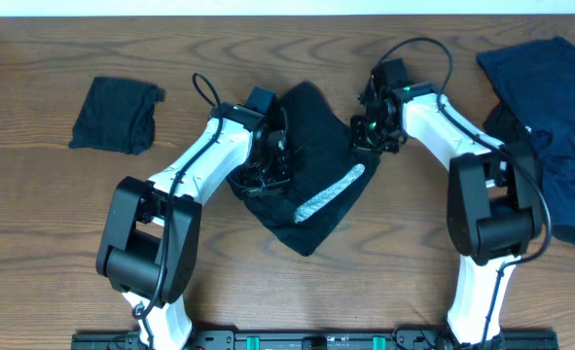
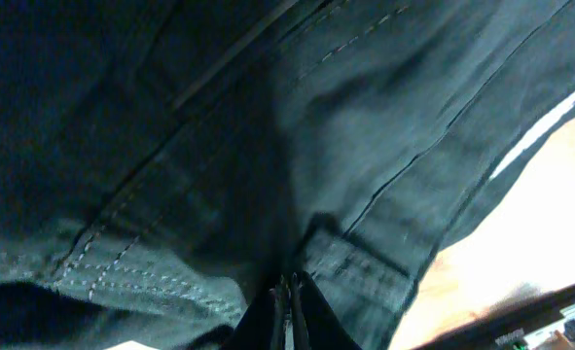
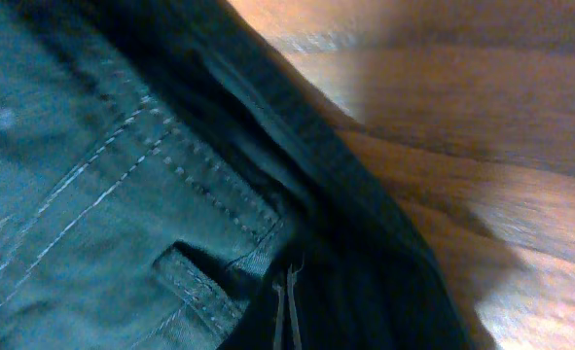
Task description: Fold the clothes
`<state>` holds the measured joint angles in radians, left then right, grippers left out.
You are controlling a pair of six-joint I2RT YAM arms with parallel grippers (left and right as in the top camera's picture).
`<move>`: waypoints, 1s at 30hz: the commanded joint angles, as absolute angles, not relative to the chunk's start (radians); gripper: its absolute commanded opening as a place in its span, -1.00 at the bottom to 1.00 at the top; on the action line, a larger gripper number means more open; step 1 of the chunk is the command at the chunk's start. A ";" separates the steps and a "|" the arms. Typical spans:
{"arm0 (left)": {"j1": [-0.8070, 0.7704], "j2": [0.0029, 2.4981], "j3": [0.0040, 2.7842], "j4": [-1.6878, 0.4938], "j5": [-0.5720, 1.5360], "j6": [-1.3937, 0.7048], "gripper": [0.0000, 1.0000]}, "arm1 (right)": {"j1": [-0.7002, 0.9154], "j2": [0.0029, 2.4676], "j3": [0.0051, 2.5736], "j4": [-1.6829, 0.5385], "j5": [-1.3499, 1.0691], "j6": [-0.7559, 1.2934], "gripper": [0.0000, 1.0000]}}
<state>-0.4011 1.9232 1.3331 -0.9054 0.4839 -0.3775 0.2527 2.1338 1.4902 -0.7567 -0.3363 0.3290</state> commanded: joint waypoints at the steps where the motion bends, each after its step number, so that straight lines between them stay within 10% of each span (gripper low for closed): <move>1: -0.401 1.921 1.291 -0.913 0.498 -0.379 -0.88 | 0.251 2.160 1.479 -0.766 -0.318 0.336 -0.92; 23: -0.405 1.806 1.130 -0.785 0.503 -0.402 -0.88 | 0.197 2.135 1.546 -0.813 -0.352 0.321 -0.94; 30: -0.405 1.620 1.139 -0.740 0.504 -0.402 -0.88 | 0.132 2.092 1.636 -0.856 -0.389 0.242 -0.62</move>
